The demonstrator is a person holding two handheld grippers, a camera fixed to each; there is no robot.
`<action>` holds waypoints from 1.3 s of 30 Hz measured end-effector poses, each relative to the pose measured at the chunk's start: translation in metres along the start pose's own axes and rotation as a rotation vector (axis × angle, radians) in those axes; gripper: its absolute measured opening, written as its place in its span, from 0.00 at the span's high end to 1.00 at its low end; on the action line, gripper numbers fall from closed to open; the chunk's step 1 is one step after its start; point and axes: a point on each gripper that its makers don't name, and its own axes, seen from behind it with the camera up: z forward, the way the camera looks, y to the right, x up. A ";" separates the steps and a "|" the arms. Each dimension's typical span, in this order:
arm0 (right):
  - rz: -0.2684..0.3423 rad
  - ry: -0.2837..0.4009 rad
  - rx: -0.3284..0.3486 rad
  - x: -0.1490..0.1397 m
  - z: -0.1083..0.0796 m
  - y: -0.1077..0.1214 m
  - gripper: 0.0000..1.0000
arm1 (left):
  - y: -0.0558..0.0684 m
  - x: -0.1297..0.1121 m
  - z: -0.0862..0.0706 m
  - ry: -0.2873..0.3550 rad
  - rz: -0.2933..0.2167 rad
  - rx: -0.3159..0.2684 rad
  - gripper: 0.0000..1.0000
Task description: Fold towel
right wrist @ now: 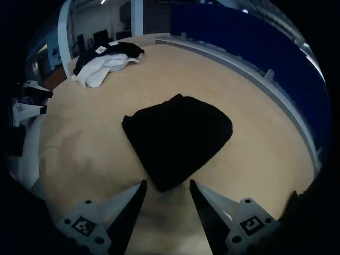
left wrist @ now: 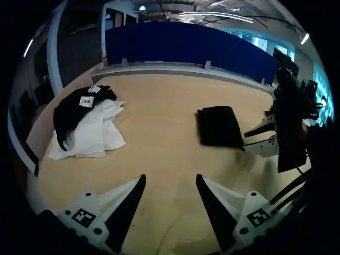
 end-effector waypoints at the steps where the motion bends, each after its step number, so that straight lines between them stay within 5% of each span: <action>1: 0.002 0.000 0.001 -0.001 0.001 0.000 0.23 | 0.000 0.000 0.000 -0.001 0.000 0.000 0.13; 6: 0.005 -0.003 0.005 -0.003 0.004 -0.002 0.27 | 0.001 -0.001 0.002 -0.002 0.002 -0.002 0.13; 14: 0.029 0.008 0.004 -0.002 0.010 0.000 0.66 | 0.001 0.002 0.002 -0.001 -0.001 -0.003 0.13; 22: 0.051 0.013 0.007 -0.002 0.009 0.002 0.79 | 0.001 0.001 0.002 -0.001 -0.002 -0.002 0.13; 24: 0.048 0.015 0.002 -0.001 0.008 0.003 0.93 | 0.002 0.001 0.002 -0.002 -0.002 -0.002 0.13; 33: 0.084 0.021 -0.001 -0.001 0.007 0.005 0.95 | 0.003 0.002 0.003 0.000 0.001 0.000 0.13; 39: 0.050 0.044 -0.017 0.010 -0.005 0.011 0.95 | 0.004 0.006 0.002 0.002 0.004 0.000 0.13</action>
